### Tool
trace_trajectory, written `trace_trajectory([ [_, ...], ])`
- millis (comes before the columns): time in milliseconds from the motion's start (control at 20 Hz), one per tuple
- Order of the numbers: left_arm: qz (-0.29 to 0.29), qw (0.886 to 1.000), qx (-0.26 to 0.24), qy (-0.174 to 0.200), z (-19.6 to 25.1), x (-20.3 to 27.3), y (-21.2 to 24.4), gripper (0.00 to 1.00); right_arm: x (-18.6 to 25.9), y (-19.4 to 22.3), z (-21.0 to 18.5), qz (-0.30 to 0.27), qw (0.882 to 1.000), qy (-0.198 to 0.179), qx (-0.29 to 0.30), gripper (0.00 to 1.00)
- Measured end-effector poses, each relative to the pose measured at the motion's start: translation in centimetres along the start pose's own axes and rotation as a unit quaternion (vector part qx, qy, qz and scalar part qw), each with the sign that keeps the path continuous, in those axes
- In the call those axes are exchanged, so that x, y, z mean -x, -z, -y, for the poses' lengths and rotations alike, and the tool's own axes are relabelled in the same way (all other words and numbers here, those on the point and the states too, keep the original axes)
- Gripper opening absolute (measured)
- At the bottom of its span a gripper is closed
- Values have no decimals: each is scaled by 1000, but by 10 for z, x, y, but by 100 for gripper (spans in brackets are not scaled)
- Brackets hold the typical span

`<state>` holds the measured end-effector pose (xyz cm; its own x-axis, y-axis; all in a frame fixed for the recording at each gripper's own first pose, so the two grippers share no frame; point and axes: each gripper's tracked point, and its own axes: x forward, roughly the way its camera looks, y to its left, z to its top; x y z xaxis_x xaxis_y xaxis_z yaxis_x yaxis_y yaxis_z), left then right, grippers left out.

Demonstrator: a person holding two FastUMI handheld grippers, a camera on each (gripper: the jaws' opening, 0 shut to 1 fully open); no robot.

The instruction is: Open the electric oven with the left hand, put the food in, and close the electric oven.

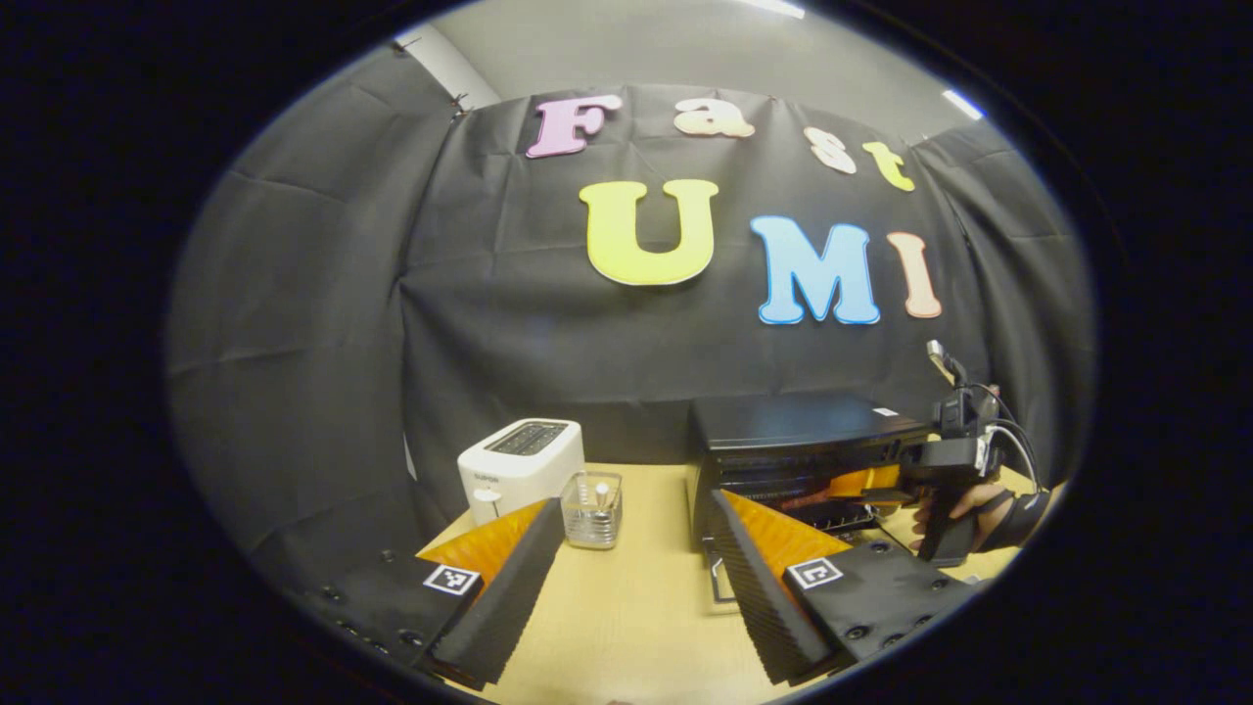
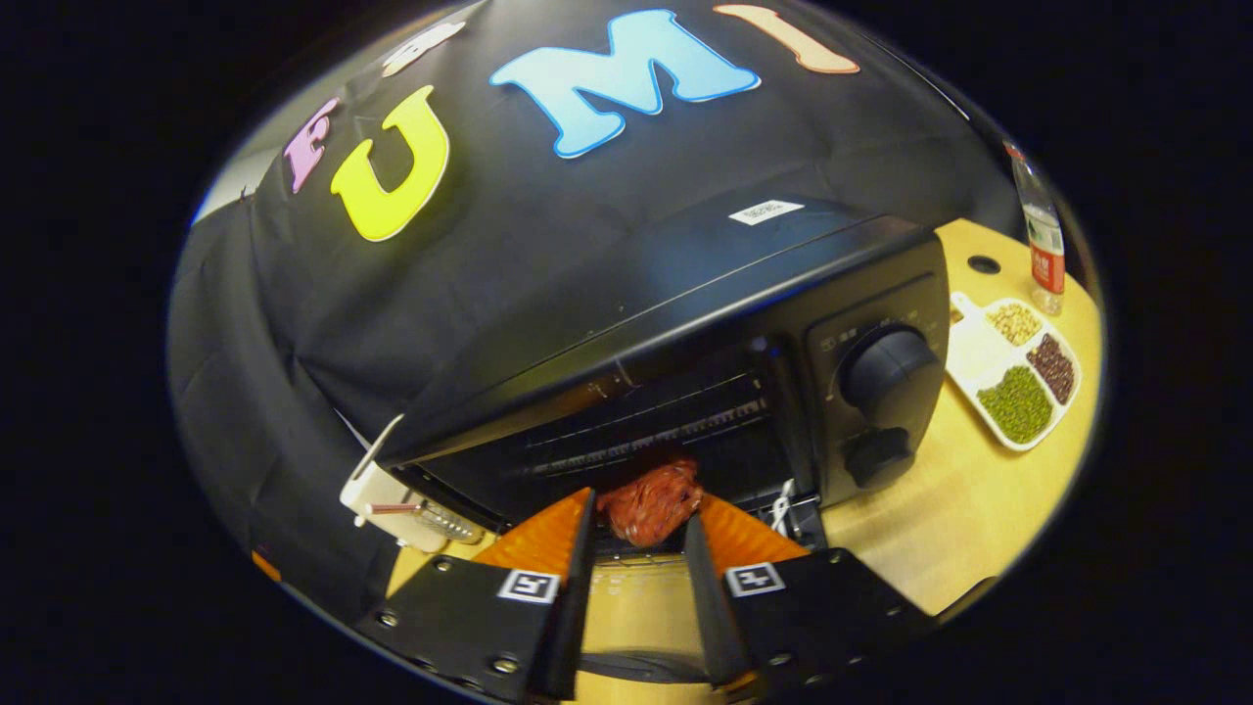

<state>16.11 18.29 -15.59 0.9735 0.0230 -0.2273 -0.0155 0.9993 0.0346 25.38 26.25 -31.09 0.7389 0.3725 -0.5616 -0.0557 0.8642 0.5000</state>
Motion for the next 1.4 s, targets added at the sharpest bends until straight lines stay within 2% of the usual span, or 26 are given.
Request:
trace_trajectory([
  [150, -1, 1000, 1, 4, 7, 3, 2, 94, 15, -13, 3, 26, 999, 15, 44, 95],
  [200, -1, 1000, 2, 6, 10, 3, 2, 98, 21, -20, 3, 40, 997, 17, 61, 97],
  [600, 0, 999, 4, 45, 67, 4, 7, 100, 111, -66, -4, 114, 984, 13, 135, 98],
  [700, -7, 998, 3, 55, 85, 4, 16, 94, 139, -76, -2, 134, 979, 17, 150, 98],
  [850, -22, 997, 3, 72, 112, 3, 32, 94, 183, -93, 0, 171, 971, 22, 166, 97],
  [950, -31, 996, -2, 82, 130, 2, 43, 100, 211, -103, 5, 195, 965, 30, 173, 97],
  [1200, -66, 993, -8, 100, 166, -4, 79, 98, 265, -117, 28, 223, 957, 55, 176, 97],
  [1250, -75, 992, -9, 104, 173, -5, 87, 94, 276, -118, 33, 229, 956, 61, 175, 97],
  [1300, -87, 990, -12, 108, 180, -5, 97, 100, 283, -121, 38, 233, 954, 68, 175, 97],
  [1350, -98, 989, -14, 112, 187, -7, 108, 94, 291, -122, 44, 237, 953, 75, 174, 97],
  [1400, -114, 987, -16, 116, 193, -7, 120, 96, 300, -123, 49, 240, 952, 82, 173, 97],
])
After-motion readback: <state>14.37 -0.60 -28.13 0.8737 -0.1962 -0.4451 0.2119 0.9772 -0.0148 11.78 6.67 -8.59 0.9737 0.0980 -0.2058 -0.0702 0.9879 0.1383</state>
